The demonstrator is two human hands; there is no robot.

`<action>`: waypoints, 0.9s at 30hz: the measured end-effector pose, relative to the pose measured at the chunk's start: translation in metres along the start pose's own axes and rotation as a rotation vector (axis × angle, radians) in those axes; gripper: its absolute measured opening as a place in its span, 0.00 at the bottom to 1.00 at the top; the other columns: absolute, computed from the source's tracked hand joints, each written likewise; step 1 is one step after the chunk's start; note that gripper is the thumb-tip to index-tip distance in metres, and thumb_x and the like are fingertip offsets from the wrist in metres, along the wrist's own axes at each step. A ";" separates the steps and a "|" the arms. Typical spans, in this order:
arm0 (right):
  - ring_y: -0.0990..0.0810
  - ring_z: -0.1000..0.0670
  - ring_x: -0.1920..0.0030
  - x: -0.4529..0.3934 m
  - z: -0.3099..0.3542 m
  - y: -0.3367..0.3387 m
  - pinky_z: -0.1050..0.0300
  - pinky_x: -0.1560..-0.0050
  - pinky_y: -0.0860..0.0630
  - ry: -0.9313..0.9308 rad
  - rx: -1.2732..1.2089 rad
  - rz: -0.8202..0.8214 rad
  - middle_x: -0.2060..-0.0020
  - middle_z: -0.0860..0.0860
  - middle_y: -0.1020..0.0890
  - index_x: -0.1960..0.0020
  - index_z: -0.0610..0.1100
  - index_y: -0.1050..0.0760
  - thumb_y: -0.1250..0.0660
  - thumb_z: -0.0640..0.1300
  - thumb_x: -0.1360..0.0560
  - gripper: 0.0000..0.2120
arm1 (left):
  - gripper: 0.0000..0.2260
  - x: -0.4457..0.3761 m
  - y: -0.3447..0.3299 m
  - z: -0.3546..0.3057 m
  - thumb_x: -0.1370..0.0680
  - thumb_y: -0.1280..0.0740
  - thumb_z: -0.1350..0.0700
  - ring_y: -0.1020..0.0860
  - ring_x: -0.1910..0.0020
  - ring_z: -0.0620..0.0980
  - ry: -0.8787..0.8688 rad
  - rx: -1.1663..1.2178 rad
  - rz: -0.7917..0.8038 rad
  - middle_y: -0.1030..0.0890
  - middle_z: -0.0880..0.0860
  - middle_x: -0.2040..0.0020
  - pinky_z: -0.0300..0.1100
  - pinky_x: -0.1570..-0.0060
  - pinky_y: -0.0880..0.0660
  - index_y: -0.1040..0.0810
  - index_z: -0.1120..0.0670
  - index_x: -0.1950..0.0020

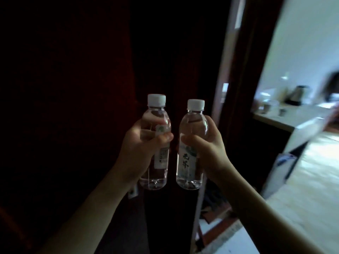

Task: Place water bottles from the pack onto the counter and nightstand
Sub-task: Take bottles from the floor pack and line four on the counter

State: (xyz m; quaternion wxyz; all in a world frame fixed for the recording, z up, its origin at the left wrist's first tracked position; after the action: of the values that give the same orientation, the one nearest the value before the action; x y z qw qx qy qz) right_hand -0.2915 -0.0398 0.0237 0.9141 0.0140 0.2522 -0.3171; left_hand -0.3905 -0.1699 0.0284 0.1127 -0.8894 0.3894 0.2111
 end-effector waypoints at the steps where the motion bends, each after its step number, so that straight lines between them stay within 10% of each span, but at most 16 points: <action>1: 0.18 0.50 0.59 0.005 0.013 0.040 0.49 0.56 0.20 0.022 0.022 -0.082 0.61 0.53 0.17 0.47 0.49 0.24 0.26 0.46 0.42 0.23 | 0.12 -0.010 -0.038 0.004 0.30 0.28 0.56 0.15 0.61 0.47 0.009 0.042 0.060 0.15 0.49 0.59 0.36 0.65 0.21 0.21 0.50 0.48; 11: 0.19 0.41 0.57 0.105 0.140 0.379 0.35 0.51 0.21 0.143 0.306 -0.646 0.59 0.43 0.18 0.43 0.44 0.25 0.29 0.38 0.36 0.21 | 0.17 -0.036 -0.402 0.016 0.34 0.25 0.56 0.16 0.65 0.54 0.025 0.300 0.460 0.16 0.56 0.62 0.48 0.66 0.18 0.22 0.60 0.48; 21: 0.18 0.31 0.57 0.163 0.194 0.557 0.31 0.52 0.21 0.135 0.503 -0.922 0.59 0.38 0.20 0.43 0.46 0.26 0.28 0.42 0.36 0.22 | 0.25 -0.037 -0.615 0.016 0.37 0.23 0.50 0.17 0.56 0.66 -0.047 0.330 0.663 0.17 0.60 0.57 0.60 0.57 0.18 0.23 0.62 0.46; 27: 0.19 0.27 0.54 0.142 0.187 0.650 0.27 0.51 0.22 0.136 0.537 -0.995 0.57 0.33 0.22 0.39 0.37 0.28 0.28 0.43 0.37 0.28 | 0.18 -0.076 -0.709 0.056 0.33 0.26 0.52 0.16 0.60 0.53 -0.062 0.326 0.738 0.17 0.55 0.59 0.37 0.67 0.22 0.23 0.59 0.47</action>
State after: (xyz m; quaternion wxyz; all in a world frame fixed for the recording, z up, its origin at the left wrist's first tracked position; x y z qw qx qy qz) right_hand 0.2701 0.3627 0.0326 0.6008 0.1459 0.1973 -0.7608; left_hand 0.0718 0.3756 0.0401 0.1805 -0.6536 0.7074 0.1998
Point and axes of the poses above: each hand's wrist, its own x-axis away from the middle knuckle, its own y-axis out of the back of the hand, z = x × y, the point moved 9 cm from there along -x, towards the middle knuckle
